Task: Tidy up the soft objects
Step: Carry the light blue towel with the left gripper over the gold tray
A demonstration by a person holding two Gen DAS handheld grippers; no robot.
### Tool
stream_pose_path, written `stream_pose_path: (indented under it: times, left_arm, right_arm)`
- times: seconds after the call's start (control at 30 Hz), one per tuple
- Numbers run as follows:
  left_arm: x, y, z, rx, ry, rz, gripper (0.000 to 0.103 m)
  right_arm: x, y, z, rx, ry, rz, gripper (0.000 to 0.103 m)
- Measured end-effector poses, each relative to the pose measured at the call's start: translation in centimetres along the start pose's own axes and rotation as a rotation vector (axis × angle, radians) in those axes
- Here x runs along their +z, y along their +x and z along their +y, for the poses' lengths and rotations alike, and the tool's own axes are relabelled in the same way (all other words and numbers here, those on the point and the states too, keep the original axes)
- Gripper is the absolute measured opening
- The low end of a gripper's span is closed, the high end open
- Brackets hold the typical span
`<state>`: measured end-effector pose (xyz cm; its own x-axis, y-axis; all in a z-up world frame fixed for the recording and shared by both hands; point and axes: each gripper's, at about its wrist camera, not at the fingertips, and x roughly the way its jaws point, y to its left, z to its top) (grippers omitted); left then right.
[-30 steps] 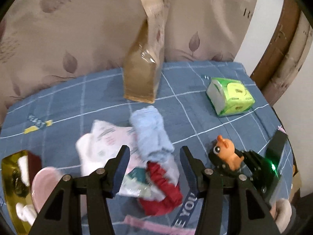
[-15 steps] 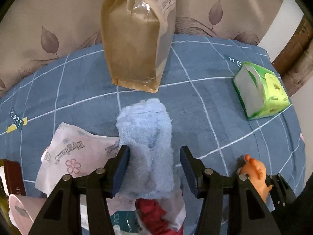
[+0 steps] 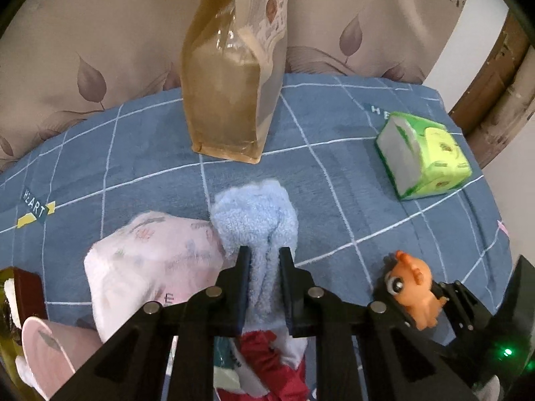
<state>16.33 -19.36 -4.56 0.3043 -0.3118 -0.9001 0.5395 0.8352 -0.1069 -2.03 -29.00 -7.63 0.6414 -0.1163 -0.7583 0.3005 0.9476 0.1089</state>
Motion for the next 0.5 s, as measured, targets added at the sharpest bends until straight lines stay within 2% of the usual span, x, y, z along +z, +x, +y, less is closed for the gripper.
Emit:
stream_pose_path:
  times: [0.5]
  left_arm:
    - [-1.7, -5.6, -0.5, -0.045, 0.027, -0.073, 0.016]
  right_arm:
    - [0.0, -0.1, 0.0, 0.0, -0.002, 0.0, 0.045]
